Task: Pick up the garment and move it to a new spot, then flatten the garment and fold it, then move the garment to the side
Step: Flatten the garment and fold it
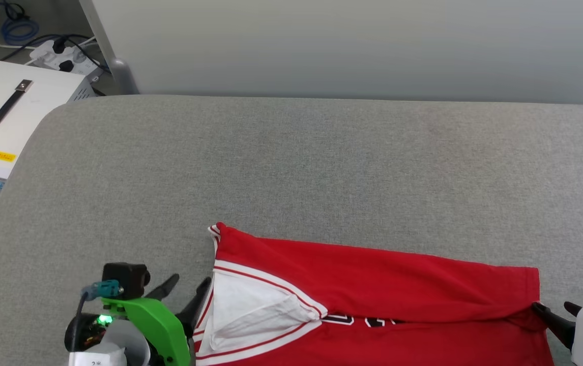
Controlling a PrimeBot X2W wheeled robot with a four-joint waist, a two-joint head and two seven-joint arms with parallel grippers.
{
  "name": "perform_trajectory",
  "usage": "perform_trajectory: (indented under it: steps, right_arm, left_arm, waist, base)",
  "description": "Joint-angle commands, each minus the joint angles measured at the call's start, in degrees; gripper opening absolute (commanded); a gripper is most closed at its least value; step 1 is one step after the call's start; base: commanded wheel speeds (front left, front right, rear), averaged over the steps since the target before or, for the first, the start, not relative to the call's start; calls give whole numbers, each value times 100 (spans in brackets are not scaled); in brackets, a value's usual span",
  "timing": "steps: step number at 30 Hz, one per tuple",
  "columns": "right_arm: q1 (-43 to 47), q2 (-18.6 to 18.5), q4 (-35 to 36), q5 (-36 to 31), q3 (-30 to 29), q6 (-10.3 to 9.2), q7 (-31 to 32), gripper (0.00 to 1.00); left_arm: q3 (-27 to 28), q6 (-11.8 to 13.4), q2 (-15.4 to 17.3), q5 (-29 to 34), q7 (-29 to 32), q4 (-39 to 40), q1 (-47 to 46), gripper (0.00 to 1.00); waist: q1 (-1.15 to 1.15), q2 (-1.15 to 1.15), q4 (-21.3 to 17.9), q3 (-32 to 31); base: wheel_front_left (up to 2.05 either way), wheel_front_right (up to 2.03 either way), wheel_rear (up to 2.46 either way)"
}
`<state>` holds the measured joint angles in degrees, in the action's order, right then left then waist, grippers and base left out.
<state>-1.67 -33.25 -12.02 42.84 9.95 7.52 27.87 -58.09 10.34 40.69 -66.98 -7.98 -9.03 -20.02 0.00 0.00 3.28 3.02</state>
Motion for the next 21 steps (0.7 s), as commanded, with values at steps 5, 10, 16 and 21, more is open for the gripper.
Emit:
perform_trajectory:
  steps: [5, 10, 16, 21]
  right_arm:
    - [191, 364, 271, 63, -691, -3, 588, 100]
    - [179, 924, 510, -179, -1440, -3, 1036, 100]
    - [80, 1646, 410, -897, -2173, -3, 1469, 100]
    - [-20, 2079, 128, -1343, -2664, -3, 1645, 100]
  left_arm:
    - [431, 327, 64, 155, -521, 275, 50, 100]
    - [718, 492, 58, 372, -657, 507, 116, 100]
    - [1045, 508, -70, 694, -696, 503, 254, 100]
    - [1386, 438, -192, 982, -700, 455, 427, 100]
  waist:
    - [0, 0, 9, -63]
    - [0, 0, 46, 40]
    - [0, 0, 132, 210]
    - [0, 0, 249, 356]
  base:
    - [0, 0, 0]
    - [0, 0, 0]
    - [0, 0, 0]
    - [0, 0, 0]
